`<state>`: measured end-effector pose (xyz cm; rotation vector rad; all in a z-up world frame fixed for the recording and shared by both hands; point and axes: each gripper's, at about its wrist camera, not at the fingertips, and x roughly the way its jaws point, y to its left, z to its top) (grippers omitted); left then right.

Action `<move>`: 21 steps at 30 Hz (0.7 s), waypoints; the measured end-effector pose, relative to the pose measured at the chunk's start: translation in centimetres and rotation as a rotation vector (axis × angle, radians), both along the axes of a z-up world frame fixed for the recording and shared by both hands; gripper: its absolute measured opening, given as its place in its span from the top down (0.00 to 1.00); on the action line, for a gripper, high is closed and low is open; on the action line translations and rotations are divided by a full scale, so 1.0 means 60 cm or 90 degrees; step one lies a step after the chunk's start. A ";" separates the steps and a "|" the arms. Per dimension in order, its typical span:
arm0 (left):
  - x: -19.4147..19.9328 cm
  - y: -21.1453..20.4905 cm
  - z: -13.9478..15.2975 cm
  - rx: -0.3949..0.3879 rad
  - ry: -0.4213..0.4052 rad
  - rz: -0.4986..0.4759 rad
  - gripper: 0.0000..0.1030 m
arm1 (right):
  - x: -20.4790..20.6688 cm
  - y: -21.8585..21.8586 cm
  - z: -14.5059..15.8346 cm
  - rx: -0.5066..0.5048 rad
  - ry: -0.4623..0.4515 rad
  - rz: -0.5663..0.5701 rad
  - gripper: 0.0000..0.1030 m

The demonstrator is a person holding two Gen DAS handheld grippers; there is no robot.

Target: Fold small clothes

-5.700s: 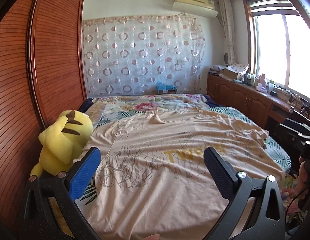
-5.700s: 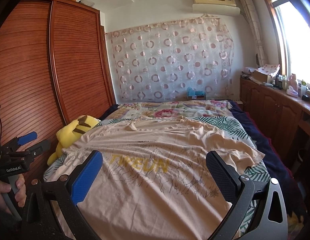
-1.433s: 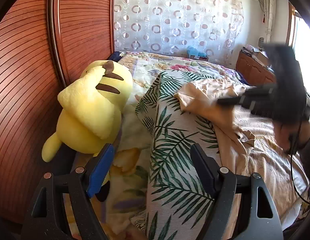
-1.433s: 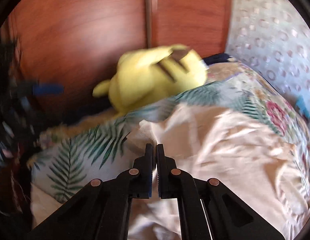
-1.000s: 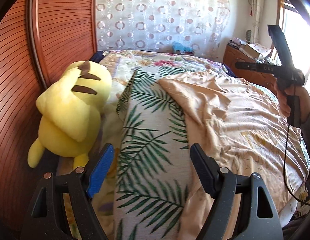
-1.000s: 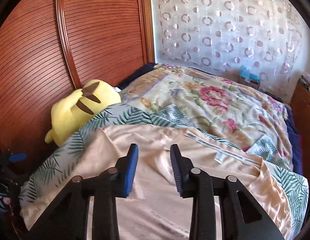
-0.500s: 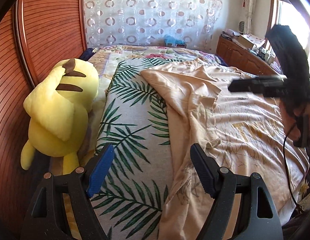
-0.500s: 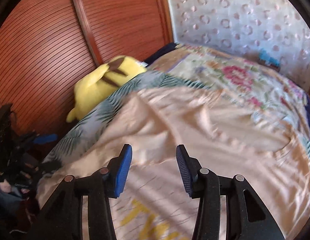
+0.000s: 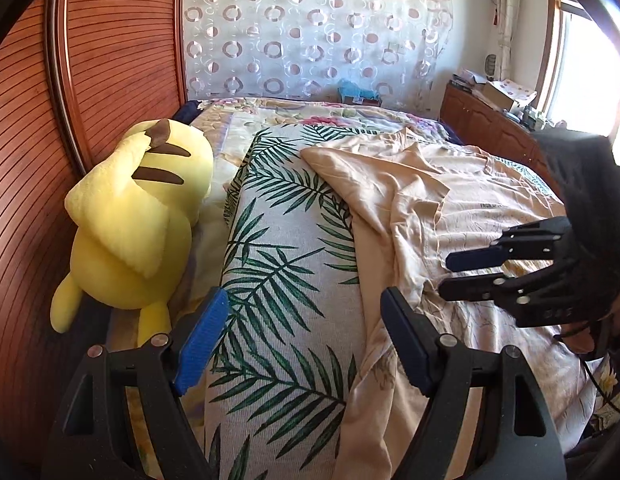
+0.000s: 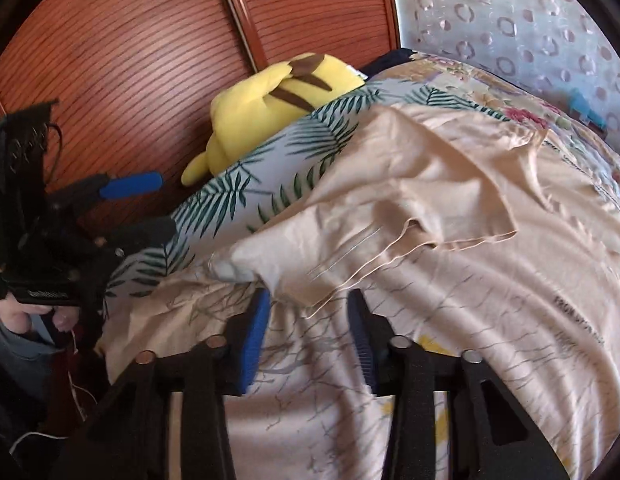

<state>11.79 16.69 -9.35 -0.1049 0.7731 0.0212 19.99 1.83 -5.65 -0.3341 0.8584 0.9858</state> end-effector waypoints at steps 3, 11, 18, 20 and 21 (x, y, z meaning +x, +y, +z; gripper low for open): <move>-0.007 0.002 0.001 -0.003 -0.004 0.002 0.23 | 0.005 -0.002 -0.008 -0.005 -0.009 -0.005 0.85; -0.019 -0.001 0.009 -0.002 -0.011 0.001 0.23 | -0.007 -0.036 0.008 0.019 -0.042 0.001 0.97; -0.019 -0.011 0.011 -0.002 -0.012 -0.009 0.23 | -0.015 -0.084 0.006 0.020 -0.051 -0.019 0.97; -0.019 -0.016 0.011 -0.001 -0.011 -0.014 0.23 | -0.021 -0.081 0.011 0.013 -0.049 -0.028 0.97; -0.018 -0.018 0.011 0.000 -0.010 -0.016 0.23 | -0.020 -0.087 0.006 0.011 -0.045 -0.034 0.97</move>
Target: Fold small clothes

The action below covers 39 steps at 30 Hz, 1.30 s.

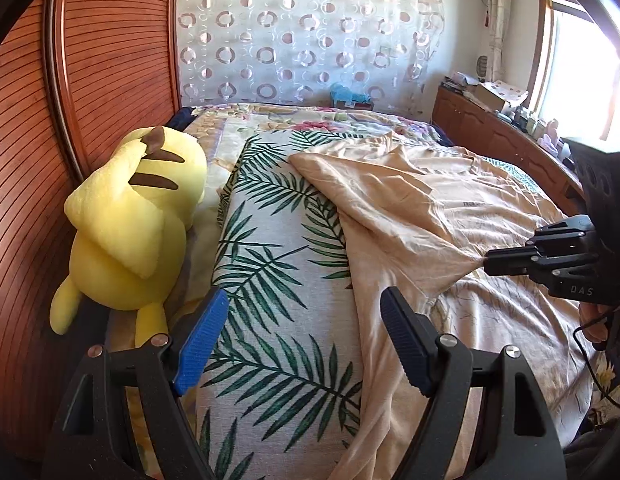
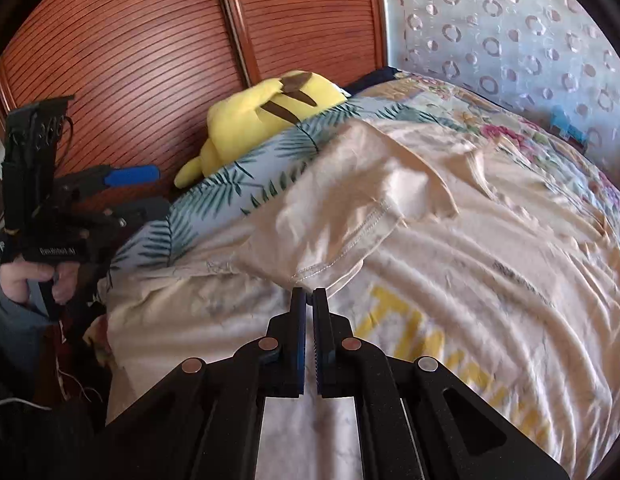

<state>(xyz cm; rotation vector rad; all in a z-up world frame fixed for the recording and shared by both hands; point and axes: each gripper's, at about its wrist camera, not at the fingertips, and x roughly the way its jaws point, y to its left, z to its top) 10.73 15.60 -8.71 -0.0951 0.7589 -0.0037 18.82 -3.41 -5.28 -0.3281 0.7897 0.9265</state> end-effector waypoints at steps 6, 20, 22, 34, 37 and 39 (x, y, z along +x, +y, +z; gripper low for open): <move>0.019 -0.019 -0.005 0.000 0.008 -0.016 0.23 | -0.006 0.002 0.005 -0.003 -0.001 -0.019 0.92; 0.102 -0.069 -0.055 0.043 0.064 -0.065 0.23 | 0.142 0.022 0.007 0.018 -0.024 -0.087 0.70; 0.109 -0.072 -0.062 0.047 0.074 -0.068 0.23 | 0.162 0.035 0.000 0.012 -0.021 -0.092 0.70; 0.117 -0.078 -0.070 0.042 0.080 -0.086 0.16 | 0.208 0.046 0.007 -0.013 -0.064 -0.096 0.98; 0.117 -0.079 -0.070 0.042 0.081 -0.086 0.16 | 0.221 0.026 0.016 0.000 -0.058 -0.121 0.98; 0.118 -0.079 -0.070 0.042 0.082 -0.087 0.14 | 0.228 0.018 0.016 0.012 -0.045 -0.126 0.98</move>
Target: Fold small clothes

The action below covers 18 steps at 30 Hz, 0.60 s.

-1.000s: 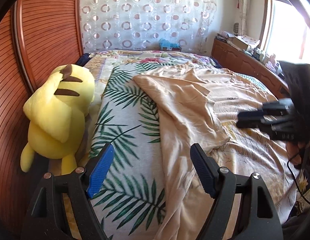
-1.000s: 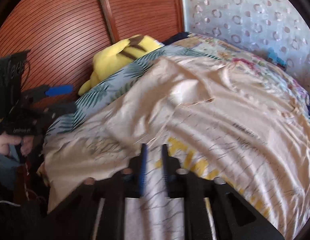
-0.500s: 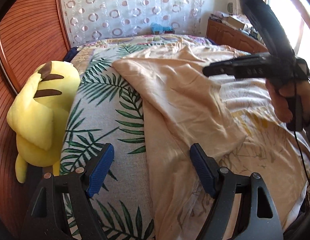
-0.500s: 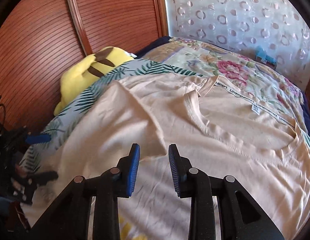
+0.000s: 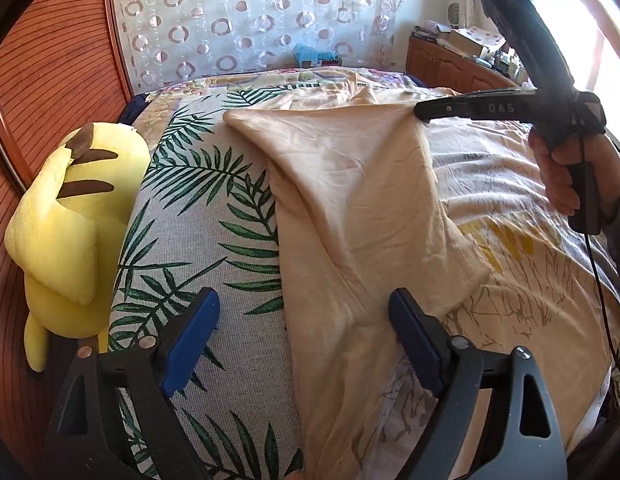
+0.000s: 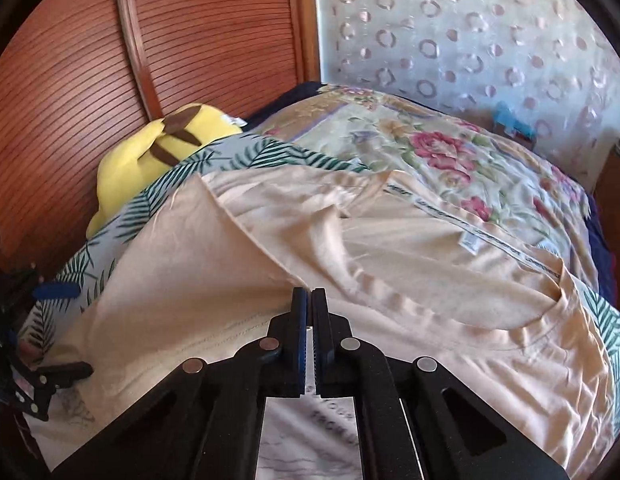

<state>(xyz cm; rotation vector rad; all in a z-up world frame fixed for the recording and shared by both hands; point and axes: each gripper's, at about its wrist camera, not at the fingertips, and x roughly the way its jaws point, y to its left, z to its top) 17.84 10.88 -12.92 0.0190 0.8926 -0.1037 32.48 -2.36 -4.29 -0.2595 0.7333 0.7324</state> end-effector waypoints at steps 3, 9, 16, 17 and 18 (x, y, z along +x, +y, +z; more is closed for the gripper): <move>0.002 0.000 -0.001 0.001 0.002 -0.003 0.14 | 0.004 -0.005 -0.002 0.007 0.011 -0.002 0.95; 0.004 0.001 0.005 0.013 0.003 0.005 0.14 | -0.024 -0.063 0.021 0.030 -0.008 -0.018 0.75; 0.007 -0.037 0.069 0.011 -0.078 -0.019 0.14 | -0.134 -0.239 0.088 0.070 -0.091 -0.127 0.53; 0.009 -0.045 0.074 0.007 -0.085 -0.027 0.14 | -0.149 -0.265 0.094 0.068 -0.105 -0.153 0.52; 0.012 -0.056 0.079 0.003 -0.091 -0.037 0.14 | -0.166 -0.290 0.097 0.061 -0.118 -0.180 0.52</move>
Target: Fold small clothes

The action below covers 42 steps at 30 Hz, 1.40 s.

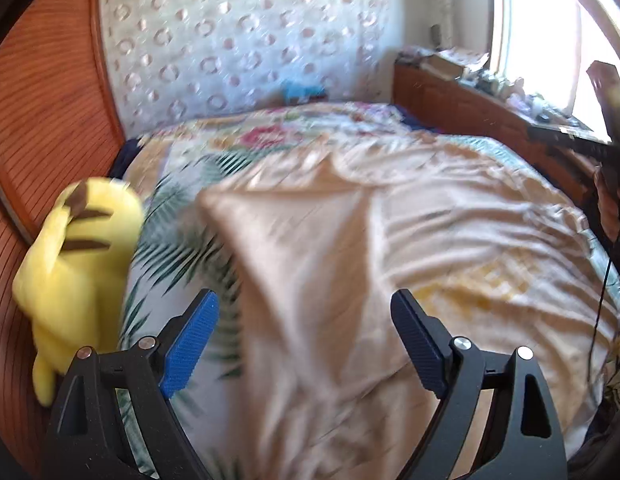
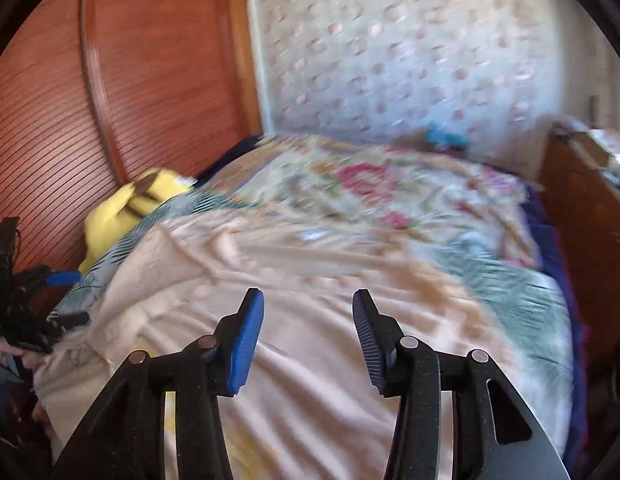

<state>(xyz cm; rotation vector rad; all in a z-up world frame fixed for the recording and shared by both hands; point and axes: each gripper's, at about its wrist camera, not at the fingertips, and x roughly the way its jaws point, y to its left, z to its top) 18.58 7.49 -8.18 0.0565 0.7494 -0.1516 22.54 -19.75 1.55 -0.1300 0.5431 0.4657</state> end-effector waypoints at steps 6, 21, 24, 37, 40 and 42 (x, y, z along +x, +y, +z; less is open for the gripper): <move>0.042 -0.081 -0.004 0.000 -0.001 -0.061 0.14 | -0.089 -0.159 0.005 0.010 -0.010 -0.121 0.52; 0.079 -0.205 -0.063 0.050 0.088 -0.146 0.14 | -0.169 -0.315 -0.087 0.027 0.097 -0.233 0.52; 0.080 -0.198 -0.066 0.032 0.096 -0.146 0.14 | -0.152 -0.323 -0.092 0.035 0.121 -0.242 0.52; 0.090 -0.208 -0.073 0.031 0.112 -0.148 0.01 | -0.097 -0.317 -0.099 0.042 0.167 -0.248 0.70; 0.090 -0.208 -0.073 0.031 0.111 -0.148 0.01 | -0.100 -0.312 -0.098 0.013 0.155 -0.241 0.89; 0.090 -0.208 -0.073 0.030 0.112 -0.148 0.01 | -0.096 -0.306 -0.099 0.000 0.148 -0.234 0.95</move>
